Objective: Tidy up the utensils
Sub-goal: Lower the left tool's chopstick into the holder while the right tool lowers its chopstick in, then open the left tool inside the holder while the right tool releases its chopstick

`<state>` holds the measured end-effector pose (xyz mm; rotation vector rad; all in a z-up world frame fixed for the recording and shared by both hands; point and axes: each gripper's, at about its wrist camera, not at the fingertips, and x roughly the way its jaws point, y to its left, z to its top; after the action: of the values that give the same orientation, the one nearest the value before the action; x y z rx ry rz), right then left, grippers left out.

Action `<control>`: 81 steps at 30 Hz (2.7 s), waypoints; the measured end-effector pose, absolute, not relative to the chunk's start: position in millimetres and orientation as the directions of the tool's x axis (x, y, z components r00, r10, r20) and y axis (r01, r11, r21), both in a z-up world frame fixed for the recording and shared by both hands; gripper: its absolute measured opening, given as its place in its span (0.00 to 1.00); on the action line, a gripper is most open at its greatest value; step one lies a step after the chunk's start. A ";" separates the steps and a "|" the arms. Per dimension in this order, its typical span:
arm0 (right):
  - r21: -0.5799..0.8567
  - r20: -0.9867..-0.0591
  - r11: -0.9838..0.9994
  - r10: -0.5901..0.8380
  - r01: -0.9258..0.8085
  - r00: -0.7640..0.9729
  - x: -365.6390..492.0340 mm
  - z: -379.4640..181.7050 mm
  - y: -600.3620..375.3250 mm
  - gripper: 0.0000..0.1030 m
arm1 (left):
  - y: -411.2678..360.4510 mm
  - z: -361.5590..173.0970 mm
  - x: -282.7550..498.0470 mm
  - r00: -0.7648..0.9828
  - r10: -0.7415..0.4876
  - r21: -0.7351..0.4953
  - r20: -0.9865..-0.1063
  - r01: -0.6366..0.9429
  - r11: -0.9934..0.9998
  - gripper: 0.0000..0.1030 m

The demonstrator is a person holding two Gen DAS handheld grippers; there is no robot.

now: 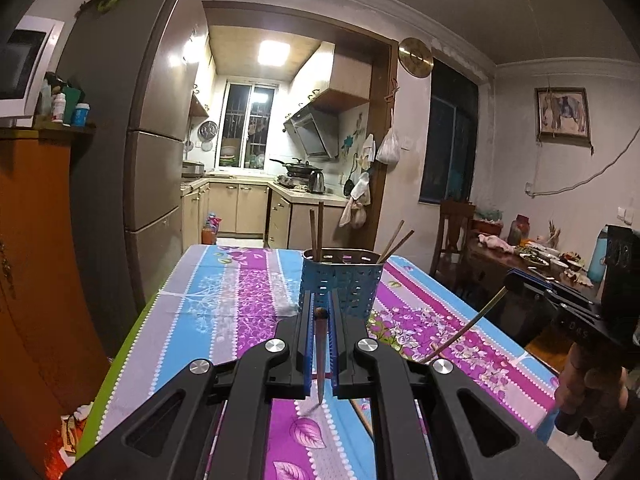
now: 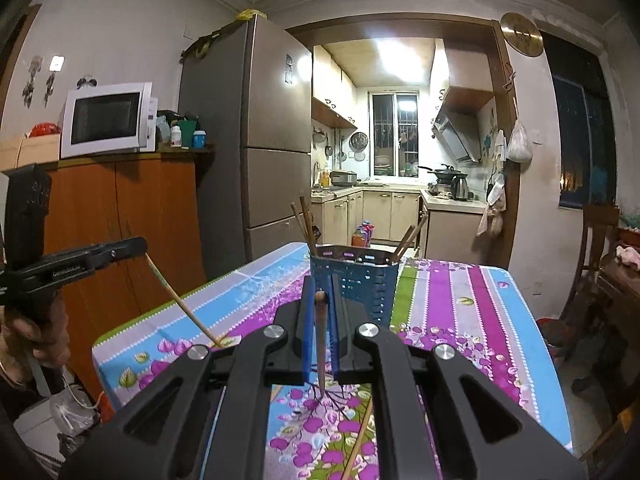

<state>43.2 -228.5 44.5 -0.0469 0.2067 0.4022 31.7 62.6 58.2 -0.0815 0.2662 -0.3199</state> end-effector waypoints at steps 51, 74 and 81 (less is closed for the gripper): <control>0.075 -0.011 0.950 0.305 -0.303 0.952 220.1 154.4 -249.4 0.05 | -24.8 204.9 239.2 0.940 -0.331 -0.060 0.080 0.336 0.940 0.07; 0.108 -0.236 0.967 0.249 -0.229 0.939 284.4 70.3 -229.4 0.27 | -20.4 96.5 304.9 0.957 -0.266 -0.082 -0.114 0.257 0.963 0.08; 0.057 -0.176 0.976 0.218 -0.211 0.960 258.3 89.5 -232.6 0.29 | -2.6 127.5 274.2 0.972 -0.234 -0.114 -0.017 0.231 0.966 0.08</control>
<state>258.3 -232.6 89.5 0.0378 0.1825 0.2172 274.2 -2.6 127.5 -0.1117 0.0303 -0.2351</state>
